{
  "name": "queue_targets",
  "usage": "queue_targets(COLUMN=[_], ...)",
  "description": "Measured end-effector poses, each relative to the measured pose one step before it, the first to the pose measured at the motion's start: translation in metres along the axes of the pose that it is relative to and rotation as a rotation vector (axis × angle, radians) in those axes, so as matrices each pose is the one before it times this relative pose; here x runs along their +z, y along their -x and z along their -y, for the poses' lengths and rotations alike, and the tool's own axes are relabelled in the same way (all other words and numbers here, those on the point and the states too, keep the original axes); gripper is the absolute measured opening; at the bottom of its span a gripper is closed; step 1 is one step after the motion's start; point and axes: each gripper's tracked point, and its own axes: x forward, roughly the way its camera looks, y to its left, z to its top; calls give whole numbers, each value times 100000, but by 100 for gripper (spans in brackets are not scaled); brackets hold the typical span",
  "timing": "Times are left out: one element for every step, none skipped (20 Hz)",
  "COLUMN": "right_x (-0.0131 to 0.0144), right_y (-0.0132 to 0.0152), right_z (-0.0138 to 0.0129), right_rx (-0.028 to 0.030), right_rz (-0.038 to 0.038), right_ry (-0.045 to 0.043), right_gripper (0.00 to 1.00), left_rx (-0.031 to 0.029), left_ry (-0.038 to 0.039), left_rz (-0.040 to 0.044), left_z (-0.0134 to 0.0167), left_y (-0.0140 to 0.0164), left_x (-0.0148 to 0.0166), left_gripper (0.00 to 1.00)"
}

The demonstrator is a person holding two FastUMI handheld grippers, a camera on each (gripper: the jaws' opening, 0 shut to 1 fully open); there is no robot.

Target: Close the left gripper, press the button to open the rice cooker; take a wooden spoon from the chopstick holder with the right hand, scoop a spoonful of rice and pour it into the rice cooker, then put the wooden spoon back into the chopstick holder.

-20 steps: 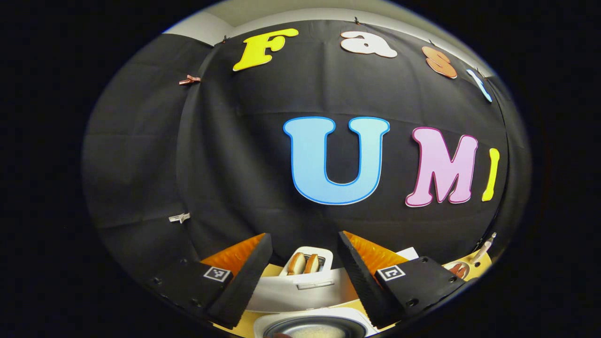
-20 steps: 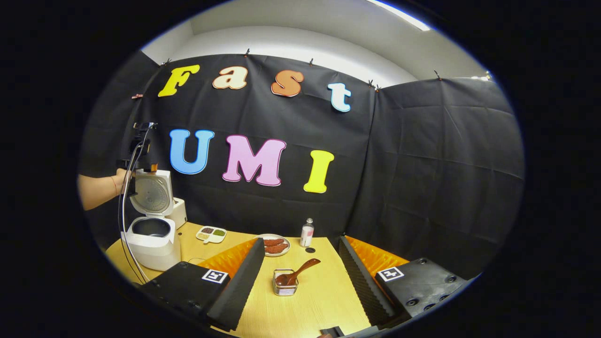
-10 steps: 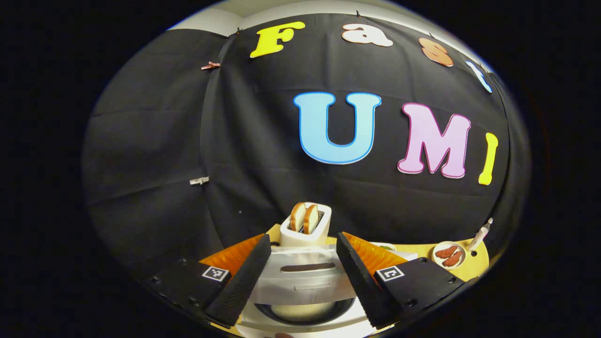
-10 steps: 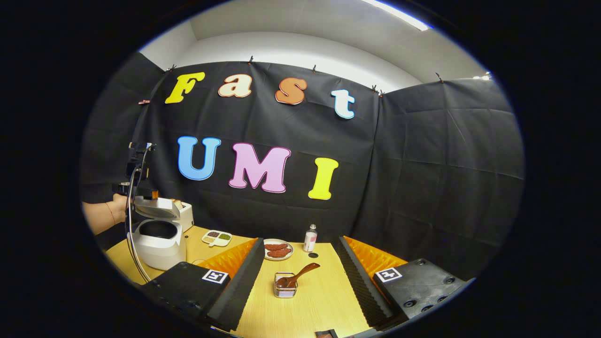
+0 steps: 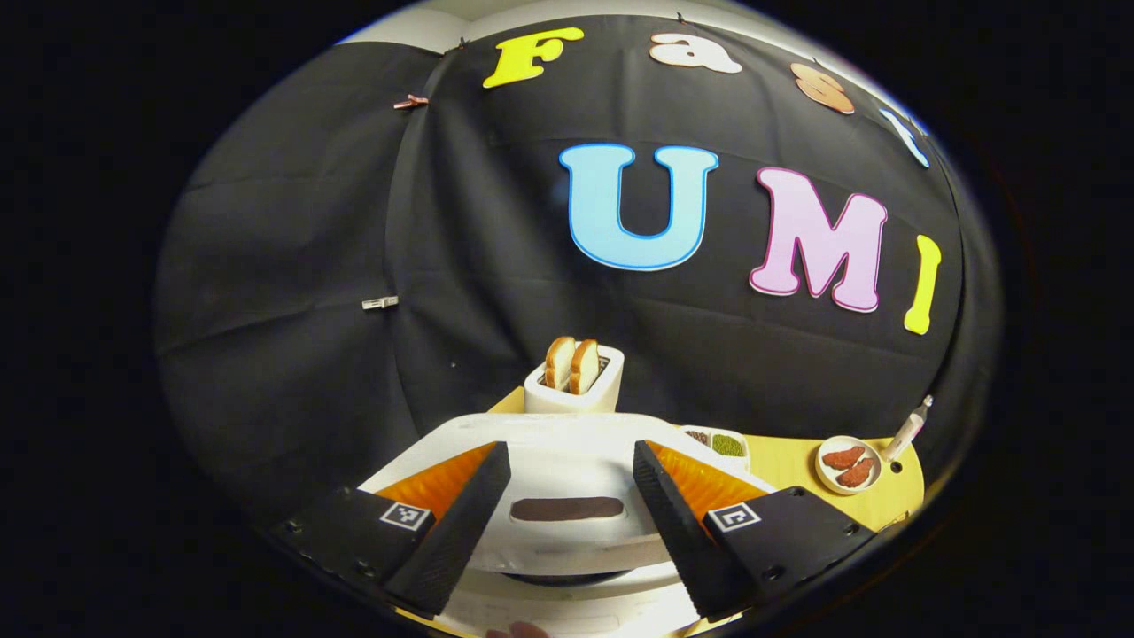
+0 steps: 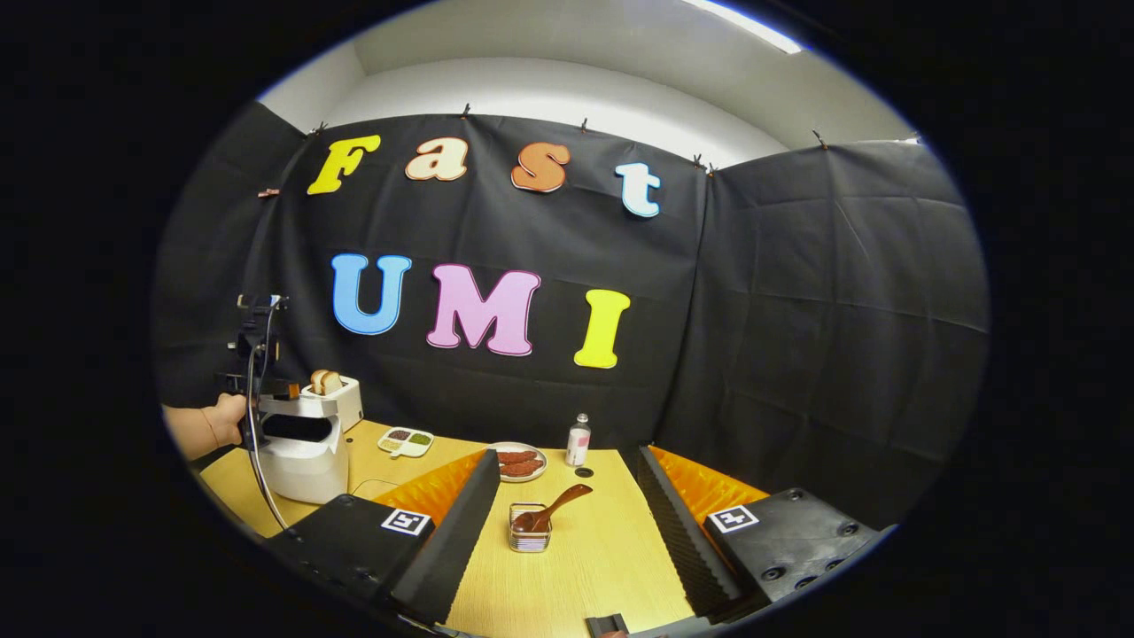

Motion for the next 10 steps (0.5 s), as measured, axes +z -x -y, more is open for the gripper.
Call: queue_targets(right_x=[-59,15,-46,-79,-55,-193,-112,-54,15,216], right_y=[44,-5,25,16,8,-74,-35,-4,150,-51], right_z=[308,121,47,107,1,82,-38,-60,22,39], right_rx=[-591,-209,-55,-118,-93,-95,181,-26,-218,61], right_rz=[-135,-89,48,-77,-114,-273,-427,-191,-132,481], right_ry=[-201,-359,-325,-87,107,100,52,32,-32,13], right_gripper=[98,98,98,98,98,98,98,98,98,98], left_rx=[798,356,-54,-93,24,126,109,-94,-440,-431], left_ry=[-1212,-1568,-1228,-133,342,241,-157,-633,-704,-214], left_rz=[-1342,-770,-97,-653,-245,-1203,-1593,-2374,-3129,299], left_z=[34,35,104,27,-55,5,60,81,38,77], left_y=[-136,-75,-76,-27,-81,-126,-238,-195,-257,131], left_x=[-524,-403,-653,-671,-462,-717,-800,-1186,-1092,-393], left_gripper=[98,97,98,98,97,98,98,98,98,98])
